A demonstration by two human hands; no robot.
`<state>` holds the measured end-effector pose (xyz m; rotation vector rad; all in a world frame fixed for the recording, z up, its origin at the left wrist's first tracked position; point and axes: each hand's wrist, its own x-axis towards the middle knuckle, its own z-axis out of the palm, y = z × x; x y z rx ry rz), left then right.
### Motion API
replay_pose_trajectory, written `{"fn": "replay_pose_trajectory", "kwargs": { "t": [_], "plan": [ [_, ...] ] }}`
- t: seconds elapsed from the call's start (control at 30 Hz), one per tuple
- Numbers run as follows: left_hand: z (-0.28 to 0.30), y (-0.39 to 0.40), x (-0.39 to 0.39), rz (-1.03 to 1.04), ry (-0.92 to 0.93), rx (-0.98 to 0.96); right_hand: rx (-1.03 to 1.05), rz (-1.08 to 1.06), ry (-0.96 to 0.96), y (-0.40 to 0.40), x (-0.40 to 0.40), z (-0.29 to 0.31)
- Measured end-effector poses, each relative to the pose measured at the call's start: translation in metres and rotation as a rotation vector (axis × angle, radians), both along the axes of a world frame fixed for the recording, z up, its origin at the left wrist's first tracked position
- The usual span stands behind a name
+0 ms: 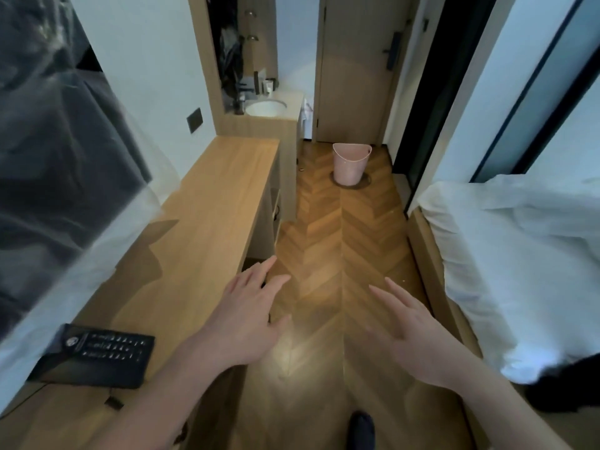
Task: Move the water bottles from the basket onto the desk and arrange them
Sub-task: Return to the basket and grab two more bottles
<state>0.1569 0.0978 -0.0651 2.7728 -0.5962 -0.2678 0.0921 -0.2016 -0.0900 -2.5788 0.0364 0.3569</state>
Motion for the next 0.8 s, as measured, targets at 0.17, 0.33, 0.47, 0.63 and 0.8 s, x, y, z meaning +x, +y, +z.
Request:
{"fn": "replay_pose_trajectory", "kwargs": {
  "t": [0.17,0.33,0.47,0.63,0.8],
  "plan": [
    [-0.006,-0.038,0.077,0.002,0.002,0.008,0.034,-0.023,-0.011,-0.035,0.069,-0.012],
    [-0.005,-0.081,0.156,0.052,0.018,0.011,0.039,-0.017,0.016,-0.073,0.154,-0.019],
    [0.002,-0.106,0.215,0.102,0.03,0.022,0.055,0.02,0.034,-0.101,0.228,-0.013],
    [0.004,-0.126,0.278,0.183,0.041,0.003,0.025,0.055,0.055,-0.132,0.315,0.001],
    [-0.001,-0.133,0.354,0.211,0.047,-0.001,0.012,0.094,0.034,-0.145,0.397,0.005]
  ]
}}
